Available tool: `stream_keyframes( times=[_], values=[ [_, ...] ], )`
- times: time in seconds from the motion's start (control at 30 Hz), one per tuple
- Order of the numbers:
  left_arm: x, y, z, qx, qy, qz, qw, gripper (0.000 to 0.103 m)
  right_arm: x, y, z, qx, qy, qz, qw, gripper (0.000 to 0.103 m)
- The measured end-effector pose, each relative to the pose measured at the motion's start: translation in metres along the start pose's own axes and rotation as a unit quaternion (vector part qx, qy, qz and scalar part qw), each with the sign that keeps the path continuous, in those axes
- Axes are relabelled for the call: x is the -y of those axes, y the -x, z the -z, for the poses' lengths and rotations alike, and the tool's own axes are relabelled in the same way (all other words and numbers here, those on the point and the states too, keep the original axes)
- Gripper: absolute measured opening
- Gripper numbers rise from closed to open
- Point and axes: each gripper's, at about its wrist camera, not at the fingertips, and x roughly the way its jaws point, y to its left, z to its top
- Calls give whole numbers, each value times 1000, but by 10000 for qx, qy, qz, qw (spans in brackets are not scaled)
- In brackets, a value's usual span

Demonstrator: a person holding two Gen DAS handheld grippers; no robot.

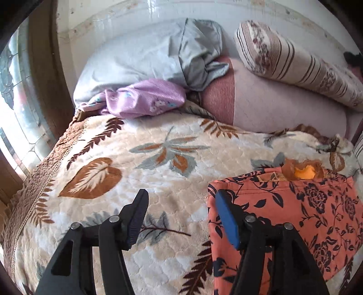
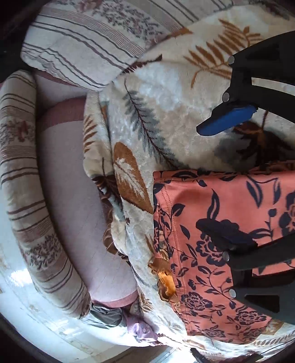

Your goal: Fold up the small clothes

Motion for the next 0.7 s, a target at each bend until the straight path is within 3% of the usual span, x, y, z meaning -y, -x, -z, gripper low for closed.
stream_keyframes(
  times=[0.17, 0.3, 0.5, 0.7],
  values=[
    [-13, 78, 42, 376, 239, 73, 9990, 75, -39, 62, 34, 273, 591, 341, 9973, 79],
    [-1, 114, 84, 299, -6, 77, 9995, 77, -68, 95, 61, 295, 848, 505, 9947, 81],
    [16, 137, 131, -40, -57, 226, 9997, 77, -94, 133, 93, 367, 1021, 552, 9926, 88],
    [17, 151, 150, -114, -10, 278, 9995, 77, -100, 160, 109, 487, 971, 558, 9925, 89]
  ],
)
